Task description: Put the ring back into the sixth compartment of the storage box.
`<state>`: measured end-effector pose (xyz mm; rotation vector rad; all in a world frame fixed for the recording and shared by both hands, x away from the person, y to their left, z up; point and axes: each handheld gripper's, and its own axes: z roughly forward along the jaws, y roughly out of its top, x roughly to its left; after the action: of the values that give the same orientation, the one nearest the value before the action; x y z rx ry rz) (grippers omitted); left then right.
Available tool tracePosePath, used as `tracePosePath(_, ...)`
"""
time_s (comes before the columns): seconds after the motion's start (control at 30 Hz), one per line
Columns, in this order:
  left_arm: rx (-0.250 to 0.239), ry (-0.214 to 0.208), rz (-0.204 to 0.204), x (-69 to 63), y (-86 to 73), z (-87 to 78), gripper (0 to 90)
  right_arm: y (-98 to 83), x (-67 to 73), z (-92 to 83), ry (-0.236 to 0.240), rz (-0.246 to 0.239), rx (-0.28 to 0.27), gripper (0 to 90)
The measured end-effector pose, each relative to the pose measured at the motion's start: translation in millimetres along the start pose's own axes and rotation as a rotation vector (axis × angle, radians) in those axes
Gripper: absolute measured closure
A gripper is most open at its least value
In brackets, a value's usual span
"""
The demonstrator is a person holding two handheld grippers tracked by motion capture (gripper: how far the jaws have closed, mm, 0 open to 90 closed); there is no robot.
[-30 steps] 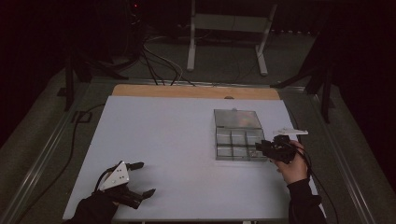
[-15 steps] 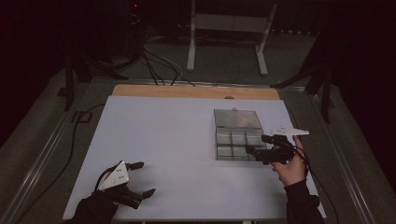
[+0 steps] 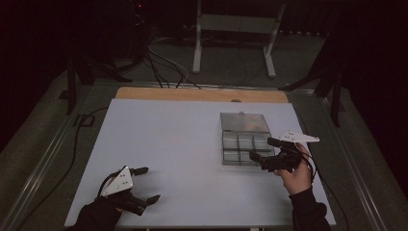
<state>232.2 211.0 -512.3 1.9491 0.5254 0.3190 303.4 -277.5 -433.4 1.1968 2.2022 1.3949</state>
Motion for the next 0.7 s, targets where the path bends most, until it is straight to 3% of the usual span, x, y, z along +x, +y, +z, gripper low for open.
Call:
tracePosePath(0.33,0.000,-0.003,0.002,0.0,0.2,0.0,1.4,-10.8,9.2,-2.5,0.033,-0.030,0.022,0.0)
tracePosePath(0.4,0.001,-0.002,0.002,0.0,0.0,0.0,1.4,-16.0,10.0,-3.8,0.056,-0.021,0.013,0.0)
tracePosePath(0.7,0.000,-0.002,0.003,-0.3,0.6,-0.3,1.4,-42.9,13.2,-7.2,0.071,-0.023,0.023,0.0)
